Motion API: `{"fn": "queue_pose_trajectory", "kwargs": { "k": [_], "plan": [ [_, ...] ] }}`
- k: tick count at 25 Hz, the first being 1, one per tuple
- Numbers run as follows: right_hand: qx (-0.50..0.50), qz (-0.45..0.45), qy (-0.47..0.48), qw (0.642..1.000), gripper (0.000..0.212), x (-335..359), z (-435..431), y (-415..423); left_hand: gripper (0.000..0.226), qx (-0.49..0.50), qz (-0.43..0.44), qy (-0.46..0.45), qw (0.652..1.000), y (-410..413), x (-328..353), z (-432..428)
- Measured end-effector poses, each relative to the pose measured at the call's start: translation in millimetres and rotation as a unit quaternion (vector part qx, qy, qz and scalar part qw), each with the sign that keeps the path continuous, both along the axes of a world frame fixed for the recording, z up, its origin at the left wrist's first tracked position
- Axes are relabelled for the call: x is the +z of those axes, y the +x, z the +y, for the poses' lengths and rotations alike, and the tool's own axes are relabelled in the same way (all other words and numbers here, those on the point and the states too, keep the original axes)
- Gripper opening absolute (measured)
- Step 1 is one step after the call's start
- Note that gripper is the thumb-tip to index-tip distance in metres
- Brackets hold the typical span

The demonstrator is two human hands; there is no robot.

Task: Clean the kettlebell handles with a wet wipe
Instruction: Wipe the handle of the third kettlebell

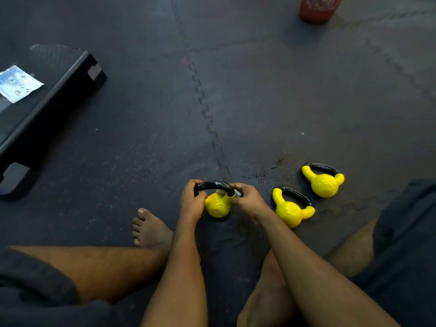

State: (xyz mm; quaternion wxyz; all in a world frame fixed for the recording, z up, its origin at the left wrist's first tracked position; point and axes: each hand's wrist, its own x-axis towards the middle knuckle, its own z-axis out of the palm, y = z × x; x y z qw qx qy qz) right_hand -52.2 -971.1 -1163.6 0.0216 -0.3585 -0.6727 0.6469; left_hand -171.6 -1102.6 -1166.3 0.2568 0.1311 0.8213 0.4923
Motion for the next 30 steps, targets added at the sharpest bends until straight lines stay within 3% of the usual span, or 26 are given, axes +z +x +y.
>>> {"fn": "queue_pose_trajectory", "kwargs": {
  "k": [2, 5, 10, 15, 17, 20, 24, 26, 30],
  "plan": [
    [0.031, 0.014, -0.037, 0.999, 0.043, 5.1, -0.5, 0.9, 0.005, 0.003, -0.046, 0.044, 0.998, -2.2, 3.6, 3.5],
    [0.033, 0.021, -0.035, 0.999, 0.04, 11.0, -4.8, 2.5, 0.034, 0.012, -0.078, 0.04, 0.996, -7.2, 0.0, 1.6],
    [-0.057, 0.016, 0.069, 0.996, 0.03, 13.1, -28.7, -0.7, 0.038, 0.031, -0.11, 0.027, 0.993, -13.7, -15.2, -13.8],
    [0.115, 0.016, 0.012, 0.993, 0.035, 10.4, -13.9, -9.1, 0.043, 0.015, -0.116, 0.023, 0.993, -15.6, -19.2, -17.7],
    [0.155, -0.008, 0.039, 0.987, 0.035, 12.4, -8.5, -10.9, 0.044, -0.001, -0.112, 0.019, 0.994, -16.9, -19.3, -17.5],
    [0.084, -0.02, 0.127, 0.988, 0.038, 15.7, -19.5, -9.3, 0.047, -0.012, -0.111, 0.023, 0.993, -18.3, -19.9, -16.0],
    [-0.068, 0.013, 0.158, 0.985, 0.036, 13.7, -43.6, -2.3, 0.048, -0.005, -0.118, 0.03, 0.993, -20.6, -24.1, -13.2],
    [-0.028, 0.01, 0.136, 0.99, 0.034, 14.0, -37.0, -4.1, 0.05, -0.004, -0.121, 0.029, 0.992, -21.8, -26.1, -13.0],
    [0.172, -0.045, 0.105, 0.978, 0.033, 17.3, -9.8, -8.7, 0.041, -0.012, -0.108, 0.034, 0.994, -20.2, -21.2, -13.4]
  ]
}}
